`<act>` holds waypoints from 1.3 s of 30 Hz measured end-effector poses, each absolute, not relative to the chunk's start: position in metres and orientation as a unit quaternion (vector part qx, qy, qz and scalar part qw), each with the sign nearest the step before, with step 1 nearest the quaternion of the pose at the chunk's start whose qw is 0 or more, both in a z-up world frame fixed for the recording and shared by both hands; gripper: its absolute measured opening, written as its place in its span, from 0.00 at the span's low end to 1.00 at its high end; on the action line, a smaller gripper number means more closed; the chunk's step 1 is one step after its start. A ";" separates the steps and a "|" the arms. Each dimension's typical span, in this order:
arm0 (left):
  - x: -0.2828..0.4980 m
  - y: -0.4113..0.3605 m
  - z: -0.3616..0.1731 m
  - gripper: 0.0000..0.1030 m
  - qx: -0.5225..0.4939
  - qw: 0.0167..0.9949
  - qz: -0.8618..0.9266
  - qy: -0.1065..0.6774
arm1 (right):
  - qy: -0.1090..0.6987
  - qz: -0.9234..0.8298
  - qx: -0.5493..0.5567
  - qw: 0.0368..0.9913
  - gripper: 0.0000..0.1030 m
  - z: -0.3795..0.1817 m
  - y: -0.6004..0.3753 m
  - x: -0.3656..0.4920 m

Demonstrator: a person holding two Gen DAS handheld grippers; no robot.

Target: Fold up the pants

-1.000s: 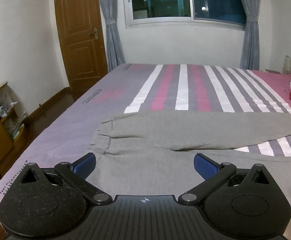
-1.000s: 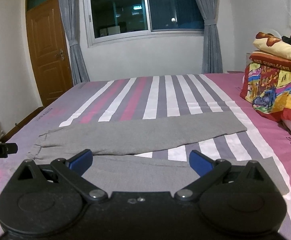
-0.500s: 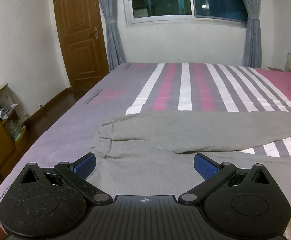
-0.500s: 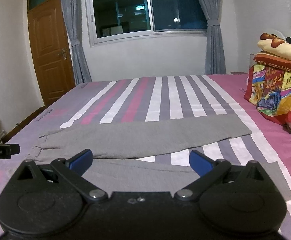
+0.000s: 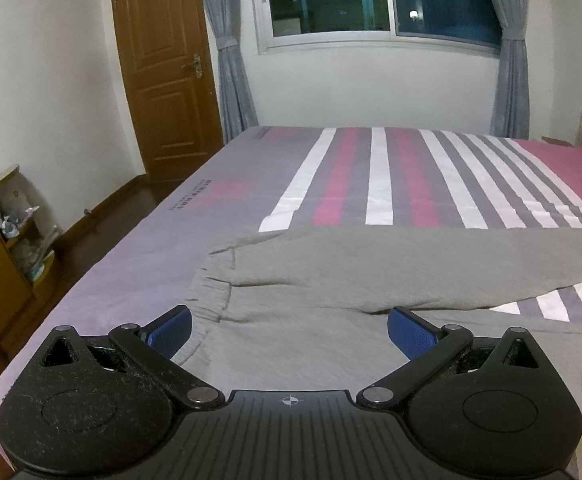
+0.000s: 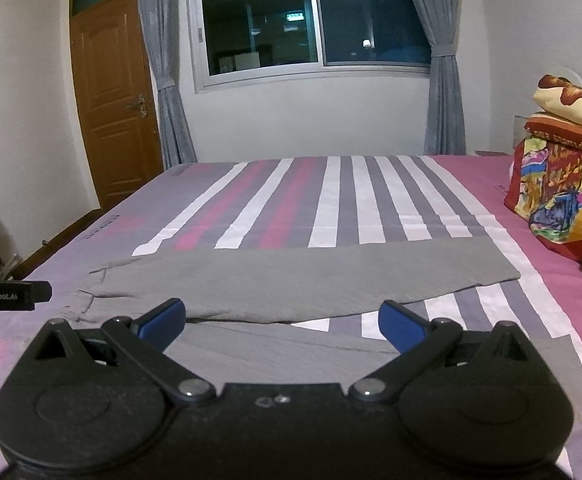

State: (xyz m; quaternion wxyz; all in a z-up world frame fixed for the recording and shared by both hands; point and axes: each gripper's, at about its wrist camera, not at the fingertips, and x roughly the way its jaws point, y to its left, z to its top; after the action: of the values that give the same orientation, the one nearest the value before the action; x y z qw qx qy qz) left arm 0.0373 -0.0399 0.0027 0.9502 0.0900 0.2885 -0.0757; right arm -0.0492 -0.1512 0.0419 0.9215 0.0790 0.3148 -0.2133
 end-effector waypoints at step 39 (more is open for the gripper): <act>0.137 -0.044 -0.036 1.00 0.110 0.940 -0.059 0.319 | 0.315 -0.143 0.085 0.934 0.94 0.001 -0.160 0.041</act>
State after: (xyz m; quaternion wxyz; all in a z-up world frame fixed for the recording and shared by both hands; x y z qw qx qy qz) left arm 0.1372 -0.0436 -0.0364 0.9396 0.1095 0.3188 -0.0593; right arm 0.0411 -0.1596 0.0009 0.9345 0.0847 0.3146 -0.1435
